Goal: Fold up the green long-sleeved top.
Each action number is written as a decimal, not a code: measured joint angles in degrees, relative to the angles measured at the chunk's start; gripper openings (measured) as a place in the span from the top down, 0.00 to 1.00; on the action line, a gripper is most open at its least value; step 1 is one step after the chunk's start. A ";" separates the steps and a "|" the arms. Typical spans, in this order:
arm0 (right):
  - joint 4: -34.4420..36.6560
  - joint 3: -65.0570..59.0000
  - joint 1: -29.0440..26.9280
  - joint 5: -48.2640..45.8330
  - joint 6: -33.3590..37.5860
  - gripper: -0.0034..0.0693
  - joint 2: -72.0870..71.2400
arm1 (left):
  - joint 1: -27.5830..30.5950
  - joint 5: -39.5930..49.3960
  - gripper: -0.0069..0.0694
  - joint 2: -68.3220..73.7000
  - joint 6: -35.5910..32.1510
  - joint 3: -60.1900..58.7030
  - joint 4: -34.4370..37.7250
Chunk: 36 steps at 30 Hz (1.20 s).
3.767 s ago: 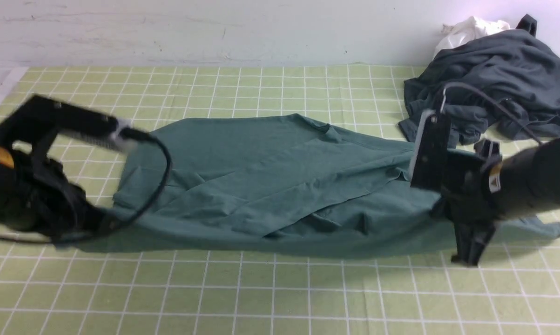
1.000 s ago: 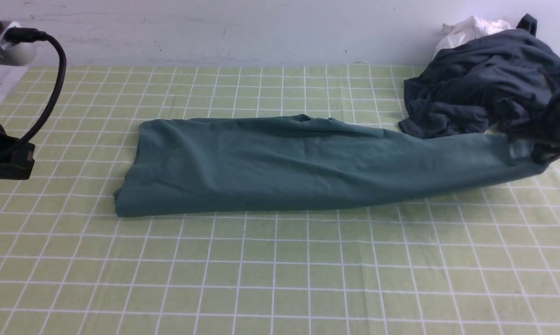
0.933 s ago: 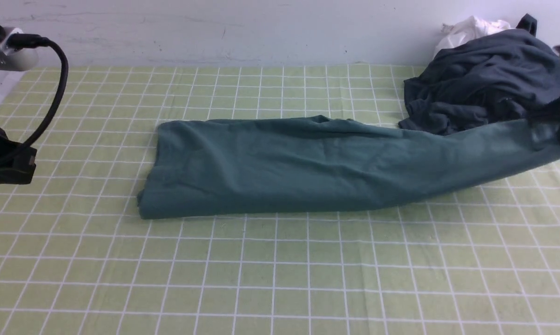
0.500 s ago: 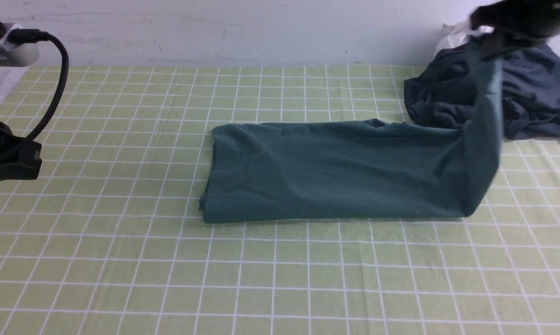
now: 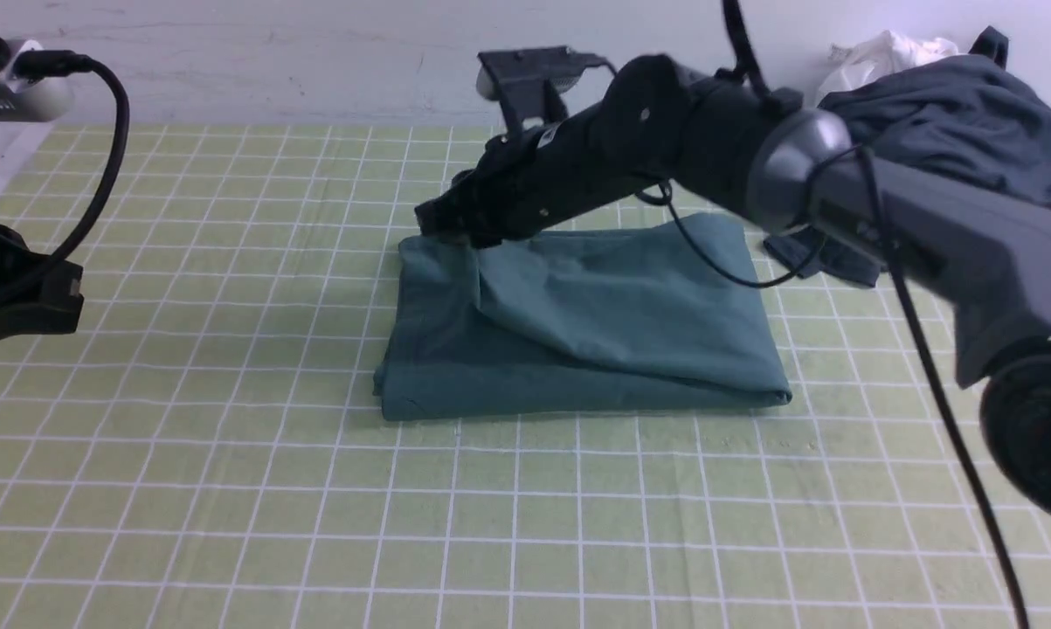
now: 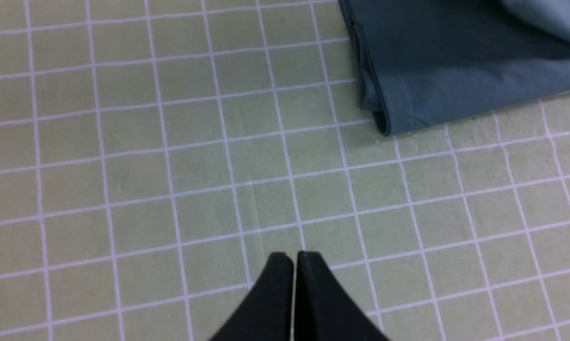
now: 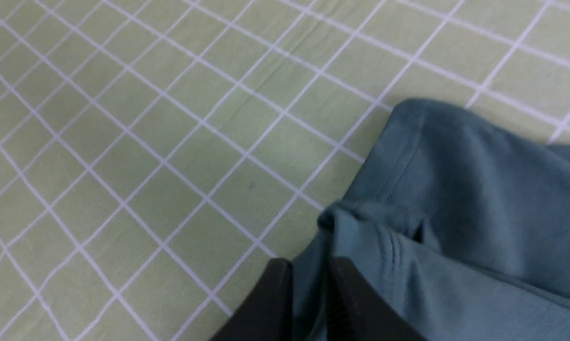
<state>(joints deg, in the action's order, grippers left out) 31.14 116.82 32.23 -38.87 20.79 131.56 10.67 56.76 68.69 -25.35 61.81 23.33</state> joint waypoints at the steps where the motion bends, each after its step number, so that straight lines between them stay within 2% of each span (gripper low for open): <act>1: 0.14 0.00 0.38 0.37 0.00 0.74 0.30 | 0.00 0.00 0.91 0.00 -0.05 -0.15 0.00; 2: 0.20 -0.05 0.44 0.47 0.00 0.73 0.37 | 0.00 0.00 0.91 0.00 -0.03 -0.15 0.00; 3: 0.50 -0.05 0.62 0.98 0.05 0.64 0.37 | 0.00 0.00 0.91 0.00 -0.34 -0.15 0.43; 5: 0.56 0.00 0.62 1.96 0.09 0.56 0.19 | 0.00 -0.08 0.91 -0.20 -1.70 -0.15 1.94; 9: 0.56 0.00 0.45 1.65 0.14 0.53 0.35 | 0.00 -0.13 0.91 -2.12 -9.43 -0.15 8.80; 12: 0.57 0.16 0.79 -0.95 0.13 0.61 1.97 | 0.00 0.13 0.91 -5.25 -18.16 -0.15 16.99; 13: 0.57 0.16 0.86 -1.31 0.13 0.63 2.33 | 0.00 0.14 0.91 -5.69 -18.76 -0.15 18.02; 14: 0.57 0.16 1.25 -2.45 0.16 0.69 3.80 | 0.00 1.01 0.91 -7.22 -22.69 -0.15 21.31; 19: 0.57 0.10 2.11 -4.64 0.48 0.87 7.15 | 0.00 3.08 0.91 -12.62 -32.32 -2.50 26.90; 24: -2.74 4.79 0.73 -9.56 1.87 0.93 3.36 | -0.70 -1.24 0.91 -18.61 -35.70 -6.43 24.13; 28: -9.93 15.60 -2.20 -16.90 2.71 0.93 -6.69 | -2.87 -10.65 0.91 -23.86 -35.20 -10.55 16.46; 32: -14.86 21.12 -5.45 -23.94 2.76 0.93 -16.63 | -3.39 -19.85 0.91 -27.64 -34.60 -14.86 12.23; 36: -25.83 17.70 -10.37 -27.52 1.34 0.95 -30.27 | -3.60 -29.39 0.91 -30.66 -34.50 -19.81 11.49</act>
<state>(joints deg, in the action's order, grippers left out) 5.31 134.53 21.86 -66.39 22.13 101.28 7.07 27.37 38.03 -59.85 42.00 34.83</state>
